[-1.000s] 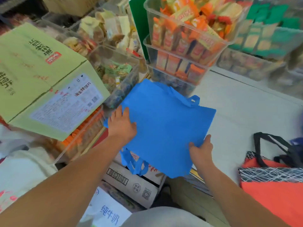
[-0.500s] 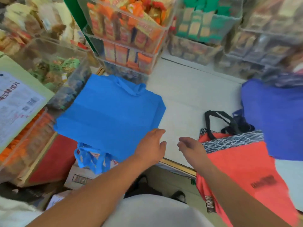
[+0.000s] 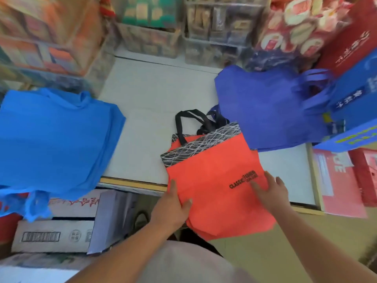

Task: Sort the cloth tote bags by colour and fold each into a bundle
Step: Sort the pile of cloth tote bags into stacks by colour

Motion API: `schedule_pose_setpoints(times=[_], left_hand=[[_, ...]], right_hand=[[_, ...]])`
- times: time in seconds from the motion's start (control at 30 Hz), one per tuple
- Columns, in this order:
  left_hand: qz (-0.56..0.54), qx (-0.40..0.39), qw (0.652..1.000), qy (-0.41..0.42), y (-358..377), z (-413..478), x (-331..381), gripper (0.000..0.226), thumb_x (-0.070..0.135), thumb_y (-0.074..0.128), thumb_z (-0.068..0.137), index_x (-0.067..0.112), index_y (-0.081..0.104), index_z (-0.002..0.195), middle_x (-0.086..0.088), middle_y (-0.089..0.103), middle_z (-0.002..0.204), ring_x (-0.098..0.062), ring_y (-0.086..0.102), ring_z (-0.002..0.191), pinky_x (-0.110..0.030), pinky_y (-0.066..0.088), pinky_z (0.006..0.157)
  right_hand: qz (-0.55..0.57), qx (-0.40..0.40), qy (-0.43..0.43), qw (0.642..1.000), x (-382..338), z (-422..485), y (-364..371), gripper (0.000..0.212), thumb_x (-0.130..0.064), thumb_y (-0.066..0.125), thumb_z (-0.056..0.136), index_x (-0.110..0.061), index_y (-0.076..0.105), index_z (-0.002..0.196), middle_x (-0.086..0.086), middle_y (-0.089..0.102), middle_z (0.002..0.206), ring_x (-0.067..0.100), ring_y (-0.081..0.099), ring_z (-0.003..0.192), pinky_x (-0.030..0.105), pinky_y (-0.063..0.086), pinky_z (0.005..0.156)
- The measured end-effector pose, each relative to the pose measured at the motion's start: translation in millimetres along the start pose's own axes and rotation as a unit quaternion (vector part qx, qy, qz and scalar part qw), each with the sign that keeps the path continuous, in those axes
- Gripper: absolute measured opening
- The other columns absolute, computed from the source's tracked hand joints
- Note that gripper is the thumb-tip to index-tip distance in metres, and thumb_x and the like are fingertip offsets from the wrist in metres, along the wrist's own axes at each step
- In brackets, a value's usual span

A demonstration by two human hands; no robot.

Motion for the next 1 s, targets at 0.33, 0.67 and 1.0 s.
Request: schedule_pose_setpoints(times=[0.33, 0.67, 1.0], left_hand=[[-0.147, 0.11, 0.981, -0.055, 14.3, -1.8, -20.1, 0.08, 0.039, 0.074, 0.084, 0.033, 0.031, 0.151, -0.001, 0.057, 0.135, -0.022, 0.056, 0.123, -0.041, 0.047, 0.104], [-0.247, 0.201, 0.938, -0.138, -36.0, -28.9, -65.1, 0.053, 0.024, 0.07, 0.082, 0.033, 0.052, 0.131, 0.008, 0.065, 0.111, -0.021, 0.065, 0.104, -0.037, 0.051, 0.087], [-0.16, 0.307, 0.936, -0.064, -144.4, -25.8, -74.3, 0.091, 0.022, 0.052, 0.072, 0.029, 0.021, 0.157, -0.007, 0.063, 0.119, -0.028, 0.062, 0.099, -0.037, 0.051, 0.084]], right_hand=[[0.14, -0.068, -0.014, 0.988, 12.5, 30.7, 17.2, 0.087, -0.054, 0.07, 0.088, -0.023, 0.03, 0.158, 0.006, 0.045, 0.153, 0.029, 0.046, 0.139, 0.041, 0.036, 0.113], [0.158, -0.14, -0.055, 0.976, -43.9, 0.2, 59.1, 0.077, -0.041, 0.075, 0.087, -0.02, 0.039, 0.151, 0.004, 0.056, 0.142, 0.026, 0.056, 0.126, 0.036, 0.044, 0.106], [0.152, -0.065, -0.249, 0.954, -195.9, -45.2, 76.2, 0.077, -0.012, 0.059, 0.092, -0.03, 0.023, 0.158, 0.007, 0.041, 0.123, 0.018, 0.044, 0.094, 0.033, 0.039, 0.085]])
Point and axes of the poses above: each hand's wrist, its own z-axis towards the middle knuckle, its own y-axis out of the palm, x = y × z, the point moved 8 cm from there along z, towards the middle knuckle
